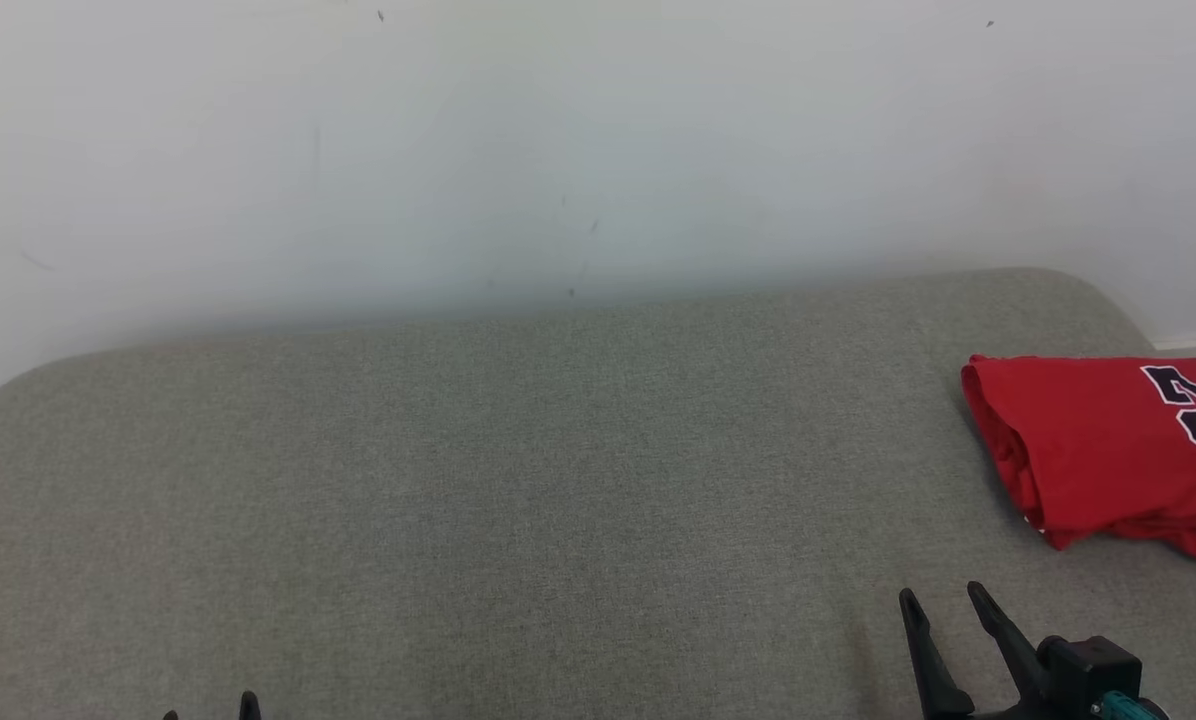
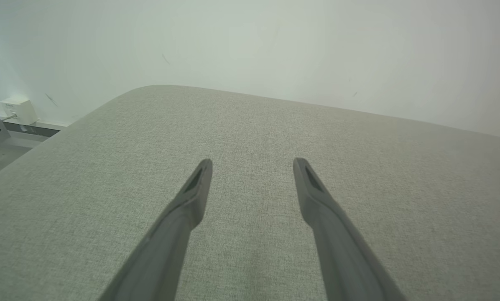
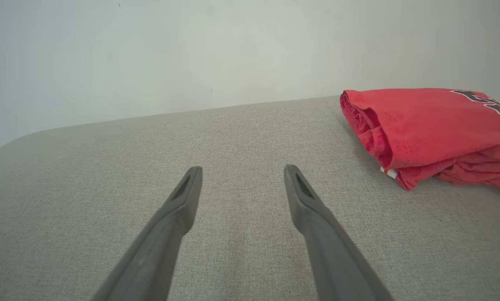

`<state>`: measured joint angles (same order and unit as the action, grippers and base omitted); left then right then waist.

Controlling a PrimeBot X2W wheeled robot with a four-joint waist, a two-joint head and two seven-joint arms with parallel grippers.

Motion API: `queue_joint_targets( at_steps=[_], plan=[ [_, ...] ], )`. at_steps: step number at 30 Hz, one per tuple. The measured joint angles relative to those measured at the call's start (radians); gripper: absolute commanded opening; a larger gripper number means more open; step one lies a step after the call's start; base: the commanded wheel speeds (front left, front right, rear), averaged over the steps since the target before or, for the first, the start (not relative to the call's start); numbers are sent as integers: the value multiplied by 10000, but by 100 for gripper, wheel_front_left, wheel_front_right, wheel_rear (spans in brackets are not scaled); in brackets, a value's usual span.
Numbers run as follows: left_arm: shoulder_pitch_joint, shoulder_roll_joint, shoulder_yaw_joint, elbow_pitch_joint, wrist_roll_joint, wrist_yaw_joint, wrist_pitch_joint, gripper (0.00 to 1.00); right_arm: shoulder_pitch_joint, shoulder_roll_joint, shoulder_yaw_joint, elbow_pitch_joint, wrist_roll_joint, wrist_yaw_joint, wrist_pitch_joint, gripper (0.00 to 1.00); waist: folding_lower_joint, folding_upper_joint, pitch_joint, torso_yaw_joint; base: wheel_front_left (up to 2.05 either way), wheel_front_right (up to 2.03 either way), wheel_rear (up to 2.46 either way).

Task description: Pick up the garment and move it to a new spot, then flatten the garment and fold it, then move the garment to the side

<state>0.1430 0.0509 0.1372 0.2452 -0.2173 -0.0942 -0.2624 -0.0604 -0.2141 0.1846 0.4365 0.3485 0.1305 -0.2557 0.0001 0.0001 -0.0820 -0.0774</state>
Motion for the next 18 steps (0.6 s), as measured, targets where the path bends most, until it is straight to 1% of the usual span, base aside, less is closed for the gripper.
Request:
queue_joint_targets(
  at_steps=[10,11,16,18],
  plan=[
    [-8,0,29,44,100,-29,0,100,0,40,6,-2,-2,0,10,100,0,0,17,-19,0,0,0],
    [4,-10,21,121,81,-27,8,0,23,56,12,58,6,0,12,0,0,-1,18,-19,0,0,0],
    [38,-105,6,573,-8,-27,86,0,392,174,65,431,48,0,96,0,0,0,22,-16,0,0,0],
    [28,-117,23,658,-290,-27,222,0,450,224,23,453,316,0,190,0,0,-1,34,-4,0,0,0]
  ],
)
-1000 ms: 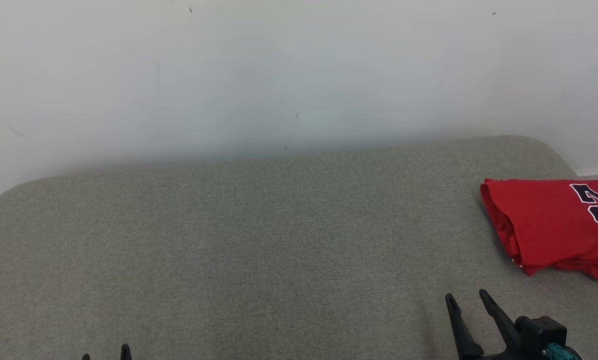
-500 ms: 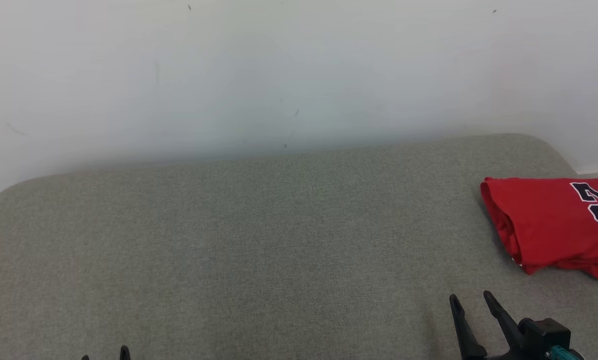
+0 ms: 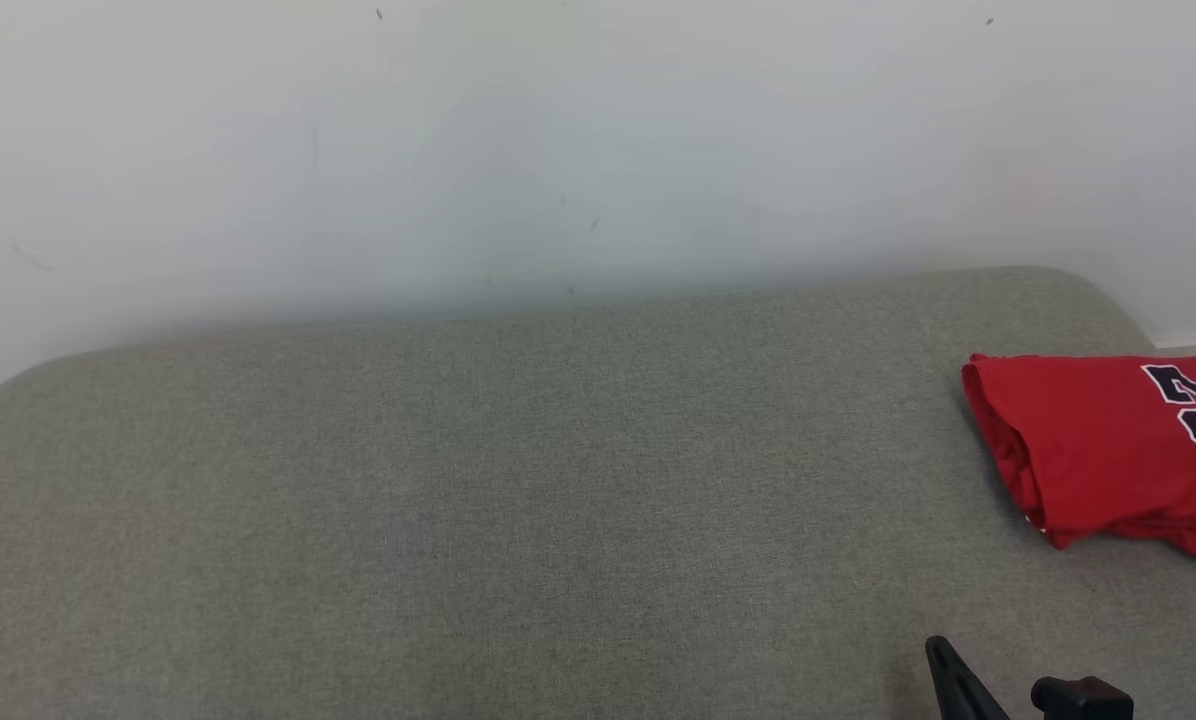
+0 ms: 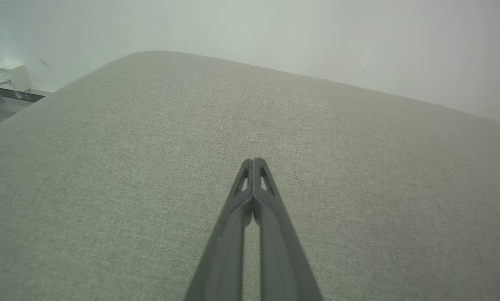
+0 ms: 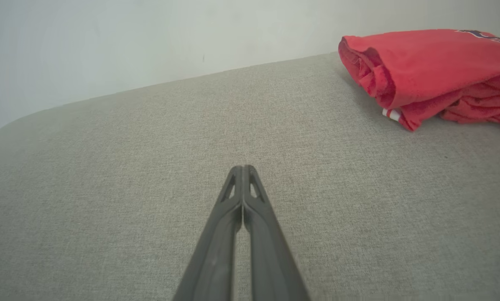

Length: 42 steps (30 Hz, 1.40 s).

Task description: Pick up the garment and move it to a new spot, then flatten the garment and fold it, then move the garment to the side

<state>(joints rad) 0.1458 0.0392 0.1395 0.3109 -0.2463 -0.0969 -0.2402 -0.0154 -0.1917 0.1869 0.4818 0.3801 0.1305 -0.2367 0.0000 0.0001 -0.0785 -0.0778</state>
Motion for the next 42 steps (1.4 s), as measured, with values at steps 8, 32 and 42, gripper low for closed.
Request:
queue_joint_targets(
  at_steps=[8,32,42],
  plan=[
    [-143,4,-10,-31,-1453,-10,397,0,-39,148,-330,-230,1329,0,362,0,0,0,53,51,0,0,0],
    [-804,13,-109,-236,-5076,-92,1277,0,-264,514,-1118,-871,4567,0,1308,0,0,0,205,195,0,0,0],
    [-1077,21,-130,-299,-6364,-136,1632,0,-337,658,-1406,-1104,5753,-2,1641,0,0,0,271,258,0,0,0]
  ],
)
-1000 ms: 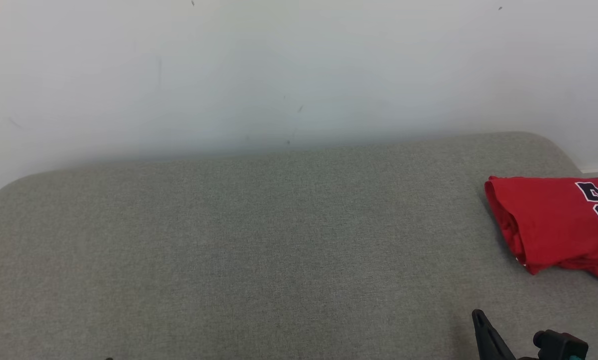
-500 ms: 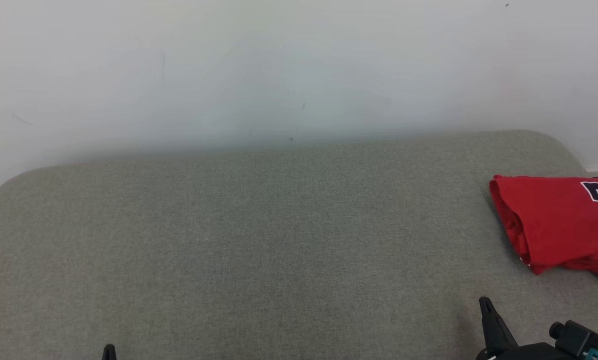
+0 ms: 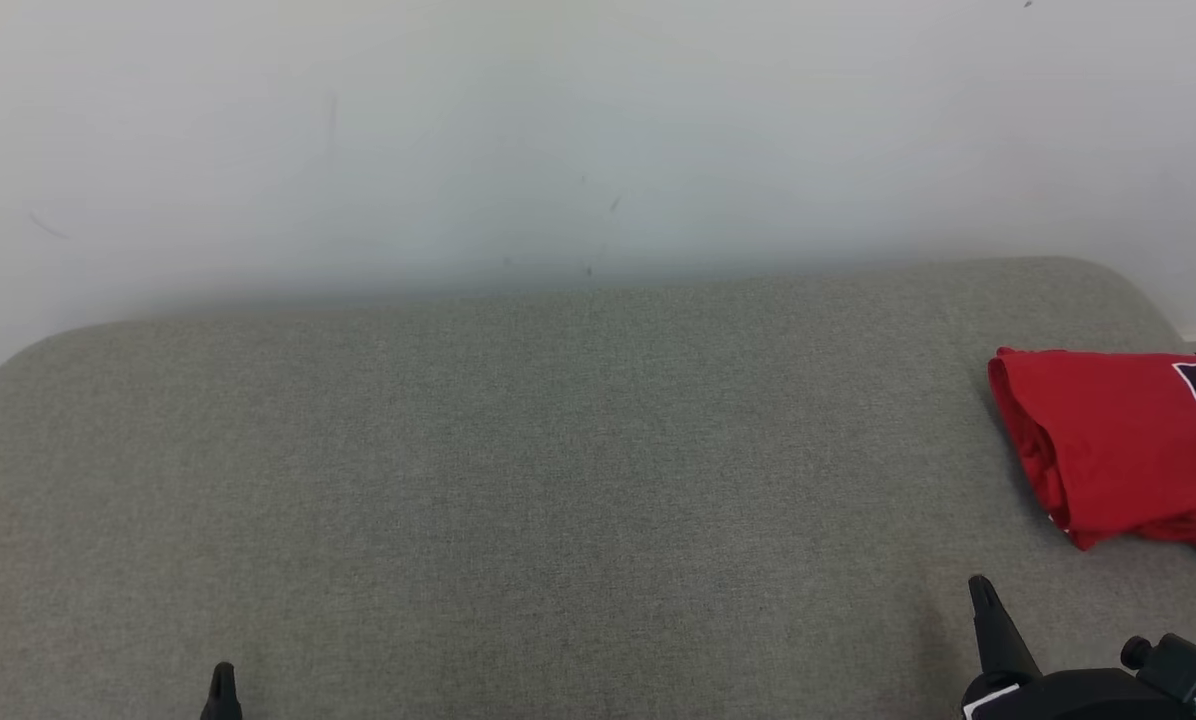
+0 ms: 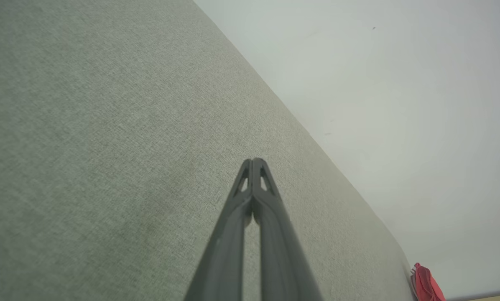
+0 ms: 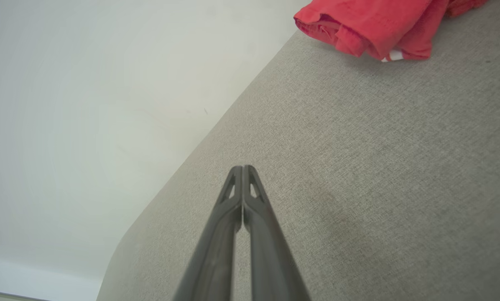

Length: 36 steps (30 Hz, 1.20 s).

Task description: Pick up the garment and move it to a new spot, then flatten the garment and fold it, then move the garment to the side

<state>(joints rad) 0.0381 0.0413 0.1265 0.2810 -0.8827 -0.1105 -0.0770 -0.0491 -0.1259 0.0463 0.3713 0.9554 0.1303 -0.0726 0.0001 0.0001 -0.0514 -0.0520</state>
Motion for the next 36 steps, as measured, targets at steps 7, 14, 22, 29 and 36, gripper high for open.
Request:
queue_joint_targets(
  at_steps=[7,14,22,29,36],
  plan=[
    [-149,2,-12,-31,-872,-36,219,0,-86,81,-194,-138,736,0,207,0,0,0,46,44,0,0,0],
    [-291,8,-23,-69,-1661,-40,418,0,-137,165,-366,-272,1438,0,391,0,0,0,91,88,0,0,0],
    [-452,15,-36,-107,-2458,-44,629,0,-188,247,-550,-420,2224,0,639,0,0,-1,144,138,0,0,0],
    [-623,29,-54,-146,-3218,-54,857,0,-276,332,-727,-568,2926,0,826,0,0,-1,197,188,0,0,0],
    [-745,35,-61,-167,-3856,-98,1026,0,-317,397,-867,-669,3499,0,997,0,0,0,243,232,0,0,0]
  ],
)
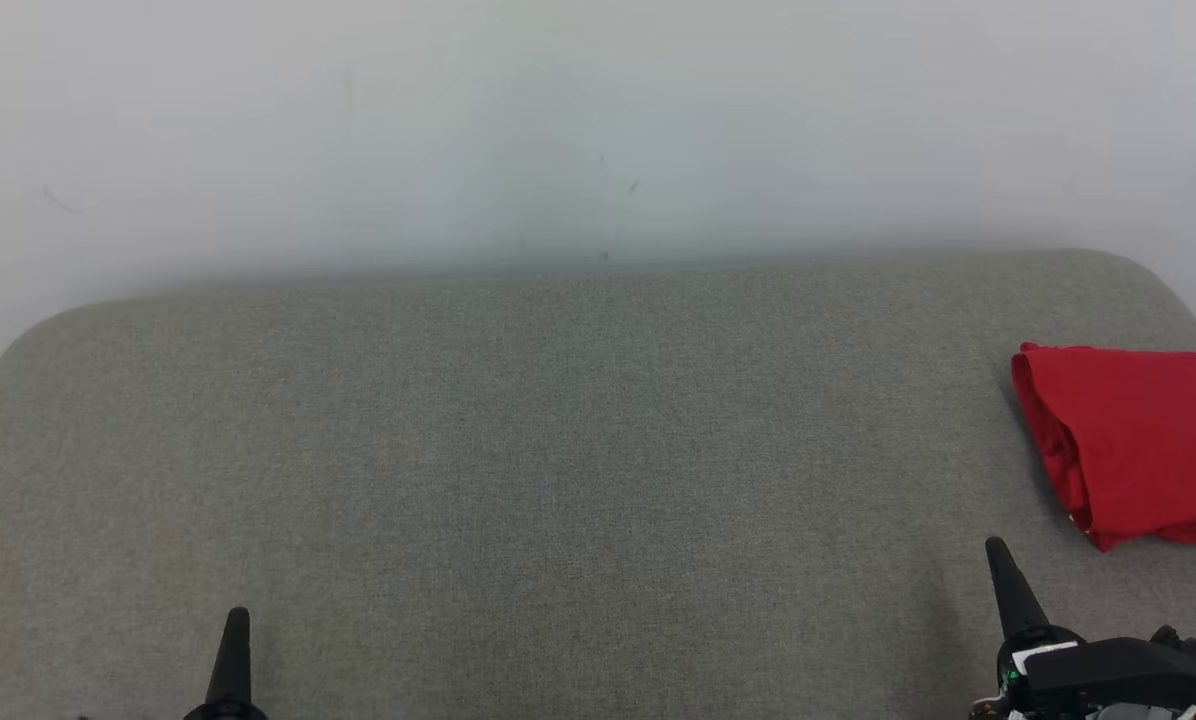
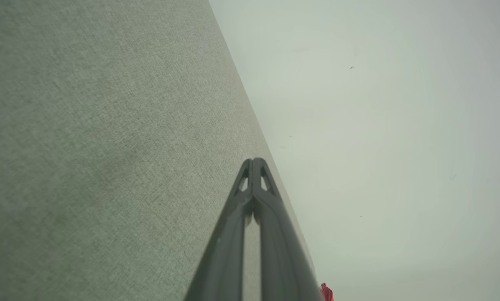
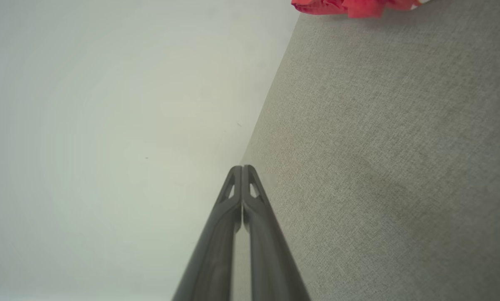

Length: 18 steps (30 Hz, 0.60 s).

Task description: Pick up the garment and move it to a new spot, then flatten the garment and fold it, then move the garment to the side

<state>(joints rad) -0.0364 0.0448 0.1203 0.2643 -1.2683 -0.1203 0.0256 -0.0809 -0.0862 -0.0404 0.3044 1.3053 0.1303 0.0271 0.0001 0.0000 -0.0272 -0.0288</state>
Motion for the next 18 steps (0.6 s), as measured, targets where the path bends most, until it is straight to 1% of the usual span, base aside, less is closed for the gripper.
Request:
queue_joint_targets(
  at_steps=[18],
  plan=[
    [-281,15,-35,-81,-1515,-31,378,0,-84,155,-326,-263,1319,0,360,0,0,0,119,113,0,0,0]
  ],
)
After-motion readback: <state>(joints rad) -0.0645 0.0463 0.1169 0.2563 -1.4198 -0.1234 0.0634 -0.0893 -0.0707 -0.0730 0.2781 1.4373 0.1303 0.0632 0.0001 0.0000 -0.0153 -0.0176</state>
